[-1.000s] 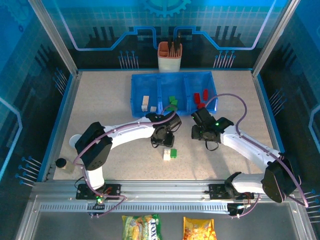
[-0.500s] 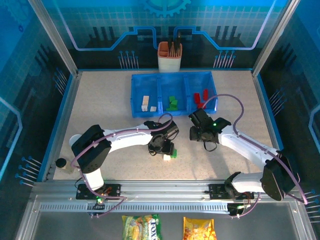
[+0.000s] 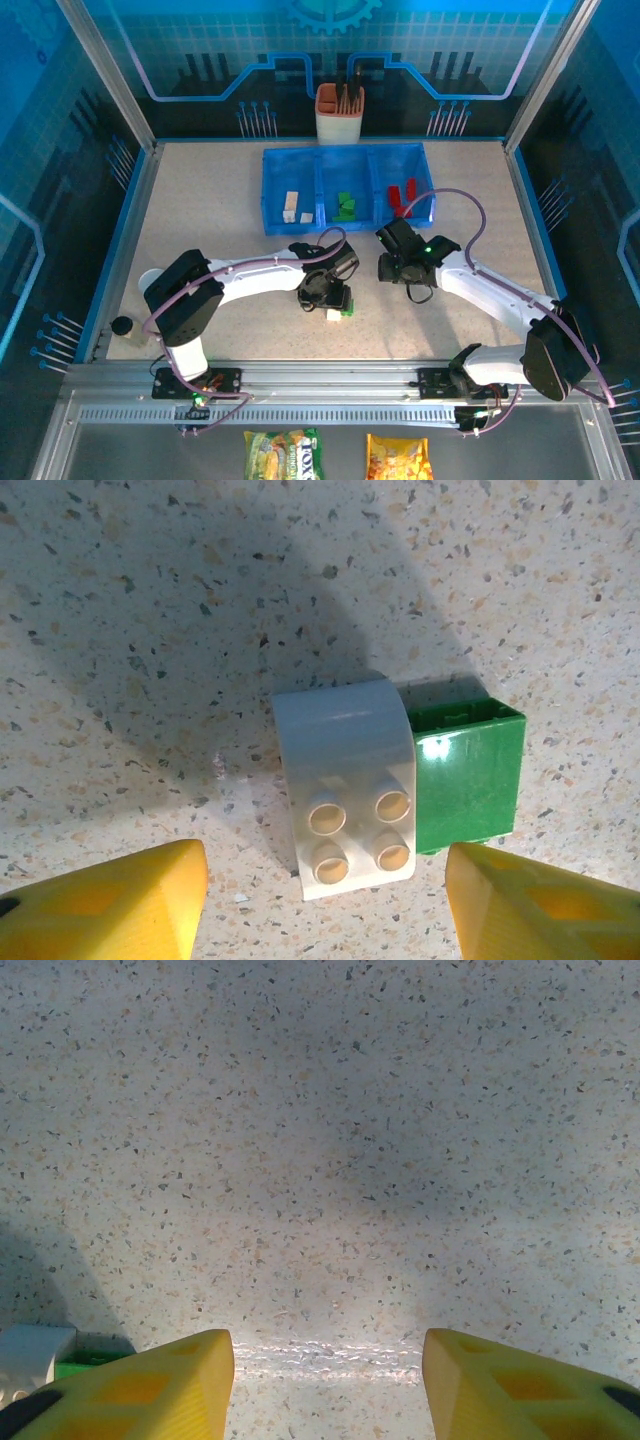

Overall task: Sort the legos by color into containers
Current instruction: Pick up the lego from the middle-left of the table.

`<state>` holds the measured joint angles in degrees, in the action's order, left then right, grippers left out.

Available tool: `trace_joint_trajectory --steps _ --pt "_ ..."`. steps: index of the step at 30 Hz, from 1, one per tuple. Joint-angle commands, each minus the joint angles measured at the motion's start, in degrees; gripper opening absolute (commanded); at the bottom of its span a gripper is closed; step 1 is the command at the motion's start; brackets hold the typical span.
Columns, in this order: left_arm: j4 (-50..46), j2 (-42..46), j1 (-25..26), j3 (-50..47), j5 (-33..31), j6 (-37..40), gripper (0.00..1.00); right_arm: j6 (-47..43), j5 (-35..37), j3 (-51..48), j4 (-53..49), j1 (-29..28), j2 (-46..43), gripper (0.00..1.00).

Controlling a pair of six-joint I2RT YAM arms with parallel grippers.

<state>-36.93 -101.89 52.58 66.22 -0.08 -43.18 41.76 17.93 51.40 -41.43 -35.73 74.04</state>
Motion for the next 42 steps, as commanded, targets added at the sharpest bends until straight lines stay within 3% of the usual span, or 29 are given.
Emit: trace_joint_trajectory --steps 1,9,21,29,42 --pt "-0.3 -1.3 0.4 -0.4 1.1 -0.5 0.65 0.3 0.8 -0.4 0.1 -0.7 0.3 0.54" --pt "-0.7 -2.8 0.4 0.4 1.5 -0.2 0.66 0.4 0.9 -0.4 -0.1 -0.8 0.6 0.53" --pt "-2.9 -1.6 0.4 0.9 -1.1 -0.2 0.49 0.5 0.9 -0.3 -0.1 -0.8 0.3 0.52" --pt "-2.7 -2.6 0.4 1.3 -0.7 0.1 0.56 0.6 1.1 -0.4 -0.4 -1.0 0.2 0.52" --pt "-2.2 -4.6 0.8 2.3 -0.1 1.1 0.42 1.0 1.6 -0.5 -1.2 -1.2 -0.4 0.52"
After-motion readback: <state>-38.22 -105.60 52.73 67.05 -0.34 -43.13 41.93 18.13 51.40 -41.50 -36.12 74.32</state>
